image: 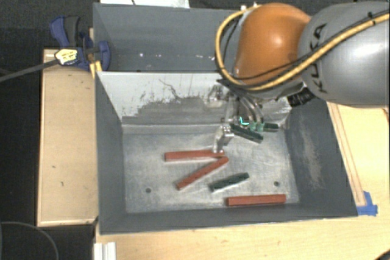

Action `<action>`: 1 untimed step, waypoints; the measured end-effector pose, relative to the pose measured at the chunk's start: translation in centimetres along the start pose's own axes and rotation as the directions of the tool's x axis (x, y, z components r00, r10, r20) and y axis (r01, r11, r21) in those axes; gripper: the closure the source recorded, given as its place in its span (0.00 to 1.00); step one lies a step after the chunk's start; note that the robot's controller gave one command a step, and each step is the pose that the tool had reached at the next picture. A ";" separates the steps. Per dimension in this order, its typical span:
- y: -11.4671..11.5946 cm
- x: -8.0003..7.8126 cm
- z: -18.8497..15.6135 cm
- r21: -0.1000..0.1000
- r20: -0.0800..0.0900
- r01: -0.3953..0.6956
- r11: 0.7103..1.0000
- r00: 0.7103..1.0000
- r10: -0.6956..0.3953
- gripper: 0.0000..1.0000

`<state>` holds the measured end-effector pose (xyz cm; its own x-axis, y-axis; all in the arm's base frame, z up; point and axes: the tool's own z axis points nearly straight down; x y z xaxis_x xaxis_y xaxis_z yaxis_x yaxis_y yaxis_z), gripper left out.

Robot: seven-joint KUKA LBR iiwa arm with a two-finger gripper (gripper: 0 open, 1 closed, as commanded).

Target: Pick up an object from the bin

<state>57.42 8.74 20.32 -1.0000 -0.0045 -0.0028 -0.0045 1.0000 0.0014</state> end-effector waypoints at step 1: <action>-0.7 0.3 11.3 -0.003 0.010 -0.117 0.993 0.993 0.117 1.00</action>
Offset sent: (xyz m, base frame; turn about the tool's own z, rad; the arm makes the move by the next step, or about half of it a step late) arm 0.0000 0.0000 0.0000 0.0000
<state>57.14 8.01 8.97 -0.9936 0.1124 -0.0125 0.1124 0.9937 0.0047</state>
